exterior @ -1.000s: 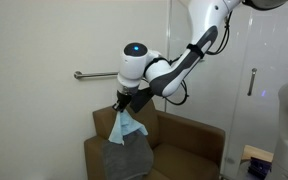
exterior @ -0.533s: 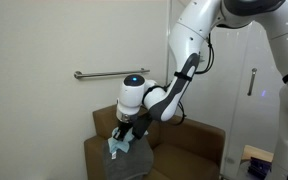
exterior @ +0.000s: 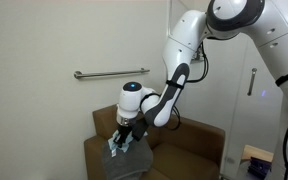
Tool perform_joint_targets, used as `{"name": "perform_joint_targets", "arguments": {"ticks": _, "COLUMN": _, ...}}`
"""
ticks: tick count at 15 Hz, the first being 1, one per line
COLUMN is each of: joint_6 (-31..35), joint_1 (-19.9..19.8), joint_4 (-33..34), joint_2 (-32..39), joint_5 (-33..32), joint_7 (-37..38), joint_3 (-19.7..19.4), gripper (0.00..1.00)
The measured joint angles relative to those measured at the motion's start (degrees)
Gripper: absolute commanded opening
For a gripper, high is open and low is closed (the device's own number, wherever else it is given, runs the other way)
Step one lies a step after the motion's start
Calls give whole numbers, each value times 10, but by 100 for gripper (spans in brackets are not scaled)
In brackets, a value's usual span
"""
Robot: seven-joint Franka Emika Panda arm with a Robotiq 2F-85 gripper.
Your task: Put the towels on the arm rest
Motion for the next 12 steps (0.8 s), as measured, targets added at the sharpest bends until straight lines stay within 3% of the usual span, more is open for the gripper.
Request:
{"name": "perform_joint_targets", "arguments": {"ticks": 5, "joint_6": -6, "joint_1": -16, "joint_4": 0, "joint_2": -10, "joint_5": 28, "joint_7": -24, "joint_3": 35, "gripper": 98}}
{"name": "perform_joint_targets", "arguments": {"ticks": 12, "joint_6": -37, "joint_1": 27, "joint_4": -30, "joint_2": -89, "joint_5": -18, "joint_7": 15, "joint_3": 32, "gripper": 100}}
